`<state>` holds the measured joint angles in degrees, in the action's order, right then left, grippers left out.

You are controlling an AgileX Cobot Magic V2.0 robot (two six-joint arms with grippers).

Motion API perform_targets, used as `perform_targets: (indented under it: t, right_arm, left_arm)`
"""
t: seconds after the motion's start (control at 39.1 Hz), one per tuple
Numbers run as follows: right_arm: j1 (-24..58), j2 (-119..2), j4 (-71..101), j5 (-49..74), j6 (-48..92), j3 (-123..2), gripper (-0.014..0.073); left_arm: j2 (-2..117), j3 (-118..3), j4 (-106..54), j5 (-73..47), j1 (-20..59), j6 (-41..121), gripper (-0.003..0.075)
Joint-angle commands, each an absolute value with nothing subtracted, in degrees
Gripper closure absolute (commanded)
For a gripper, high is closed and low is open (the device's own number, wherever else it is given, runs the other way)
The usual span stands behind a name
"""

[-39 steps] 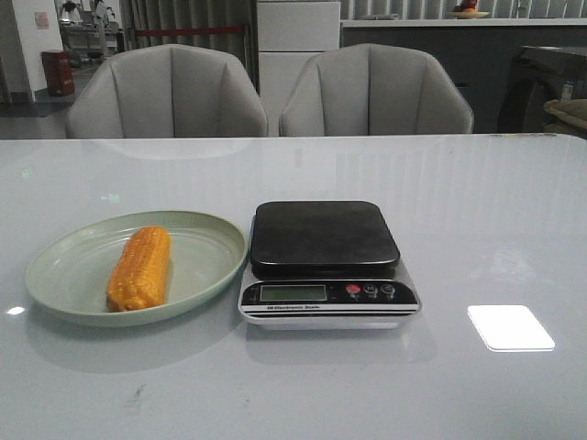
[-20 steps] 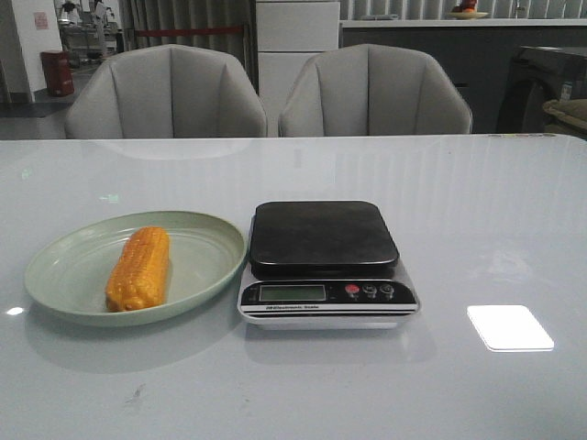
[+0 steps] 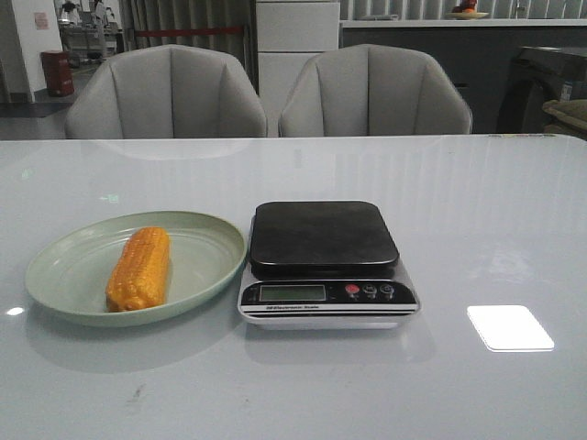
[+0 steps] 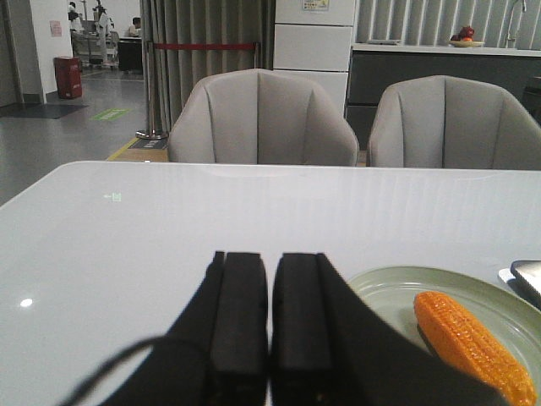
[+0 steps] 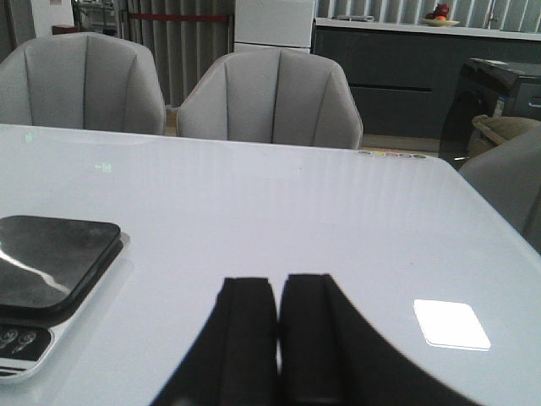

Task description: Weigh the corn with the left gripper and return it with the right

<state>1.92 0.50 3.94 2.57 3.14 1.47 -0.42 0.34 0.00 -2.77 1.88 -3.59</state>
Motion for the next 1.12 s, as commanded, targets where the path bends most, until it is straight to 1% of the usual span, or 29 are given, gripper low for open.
perform_targets:
  t: [0.0,0.13,1.1]
  right_arm:
    - [1.6,1.6,1.9,-3.2,-0.3,2.1,0.0419]
    - [1.6,1.6,0.0,-3.1,-3.5,2.1,0.0419]
    - [1.6,1.6,0.0,-3.1,-3.5,2.1,0.0419]
  left_arm:
    - [-1.5,2.2,0.0,1.5,1.8,-4.1,0.0599]
    - [-1.5,2.2,0.0,1.5,1.8,-4.1,0.0599]
    - [-1.5,2.2,0.0,1.5,1.8,-4.1,0.0599]
